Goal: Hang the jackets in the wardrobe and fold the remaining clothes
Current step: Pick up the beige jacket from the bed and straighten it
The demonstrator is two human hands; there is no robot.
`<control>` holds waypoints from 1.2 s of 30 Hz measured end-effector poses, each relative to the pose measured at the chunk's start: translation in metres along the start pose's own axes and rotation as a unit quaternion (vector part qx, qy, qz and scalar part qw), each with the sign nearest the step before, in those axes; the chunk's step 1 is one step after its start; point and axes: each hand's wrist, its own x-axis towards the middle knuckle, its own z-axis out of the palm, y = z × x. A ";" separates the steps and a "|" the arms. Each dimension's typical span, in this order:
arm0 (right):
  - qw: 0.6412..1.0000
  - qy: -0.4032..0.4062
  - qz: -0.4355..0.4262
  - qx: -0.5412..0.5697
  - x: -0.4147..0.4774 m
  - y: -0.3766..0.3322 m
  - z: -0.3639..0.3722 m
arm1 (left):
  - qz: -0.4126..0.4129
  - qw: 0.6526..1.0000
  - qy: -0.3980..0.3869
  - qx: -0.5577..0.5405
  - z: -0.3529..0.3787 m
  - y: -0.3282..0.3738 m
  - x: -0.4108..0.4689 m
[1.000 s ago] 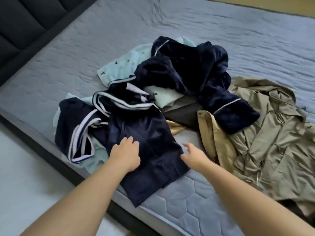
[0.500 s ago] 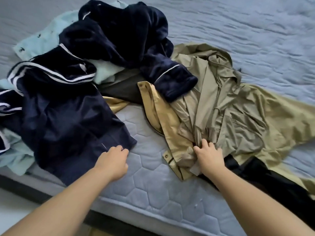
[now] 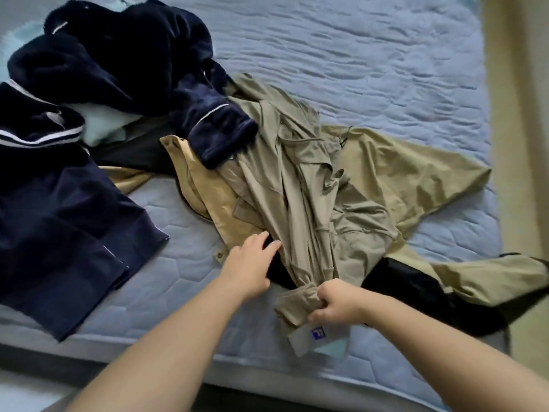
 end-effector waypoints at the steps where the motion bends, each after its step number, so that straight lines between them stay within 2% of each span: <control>1: 1.000 0.008 -0.007 0.005 -0.008 0.004 0.001 | 0.031 0.998 -0.027 0.041 0.003 0.013 0.004; 3: 0.999 0.039 -0.030 0.023 -0.022 0.009 0.001 | 0.094 0.986 -0.048 0.126 0.013 0.037 0.011; 5: 0.995 0.063 -0.062 0.035 -0.036 0.010 0.005 | 0.136 0.981 -0.007 0.136 0.021 0.062 0.014; 7: 0.992 0.081 -0.093 0.022 -0.050 0.012 0.013 | 0.129 0.988 -0.011 0.085 0.022 0.083 0.011; 10: 0.988 0.101 -0.116 -0.009 -0.067 0.024 0.023 | 0.043 0.987 -0.115 -0.102 0.017 0.099 -0.004; 11: 0.986 0.104 -0.126 -0.033 -0.072 0.028 0.025 | -0.006 0.970 -0.124 -0.209 0.015 0.099 -0.007; 12: 0.983 0.105 -0.141 -0.059 -0.076 0.030 0.027 | -0.067 0.929 -0.122 -0.342 0.010 0.100 -0.011; 13: 0.978 0.104 -0.162 -0.082 -0.080 0.029 0.031 | -0.121 0.868 -0.120 -0.467 0.004 0.103 -0.014; 14: 0.972 0.104 -0.189 -0.098 -0.082 0.025 0.036 | -0.156 0.811 -0.098 -0.555 -0.001 0.105 -0.015; 15: 0.966 0.101 -0.214 -0.106 -0.084 0.019 0.041 | -0.173 0.788 -0.068 -0.587 -0.003 0.106 -0.012; 16: 0.962 0.095 -0.235 -0.106 -0.085 0.013 0.045 | -0.185 0.788 -0.040 -0.586 -0.005 0.109 -0.008; 18: 0.959 0.093 -0.251 -0.096 -0.083 0.009 0.046 | -0.231 0.814 0.003 -0.533 -0.001 0.115 -0.002; 21: 0.964 0.136 -0.221 -0.050 -0.078 0.027 0.035 | -0.305 0.854 0.023 -0.420 0.007 0.109 0.000; 23: 0.970 0.164 -0.175 -0.046 -0.072 0.047 0.029 | -0.342 0.899 0.011 -0.271 0.016 0.091 -0.011; 25: 0.978 0.152 -0.116 -0.080 -0.061 0.067 0.028 | -0.369 0.927 0.043 -0.059 0.027 0.070 -0.027; 26: 0.981 0.143 -0.092 -0.098 -0.053 0.073 0.028 | -0.357 0.930 0.079 0.031 0.034 0.064 -0.035; 28: 0.980 0.149 -0.065 -0.117 -0.035 0.076 0.026 | -0.267 0.945 0.155 0.104 0.055 0.060 -0.040; 30: 0.974 0.181 -0.065 -0.116 -0.013 0.068 0.021 | -0.176 0.960 0.198 0.089 0.074 0.063 -0.036; 31: 0.970 0.201 -0.077 -0.113 -0.001 0.061 0.016 | -0.180 0.964 0.185 0.060 0.082 0.067 -0.032; 34: 0.948 0.262 -0.131 -0.125 0.034 0.035 -0.005 | -0.308 0.939 0.139 -0.060 0.097 0.065 -0.020; 36: 0.938 0.267 -0.148 -0.162 0.054 0.016 -0.023 | -0.319 0.928 0.116 -0.154 0.105 0.056 -0.014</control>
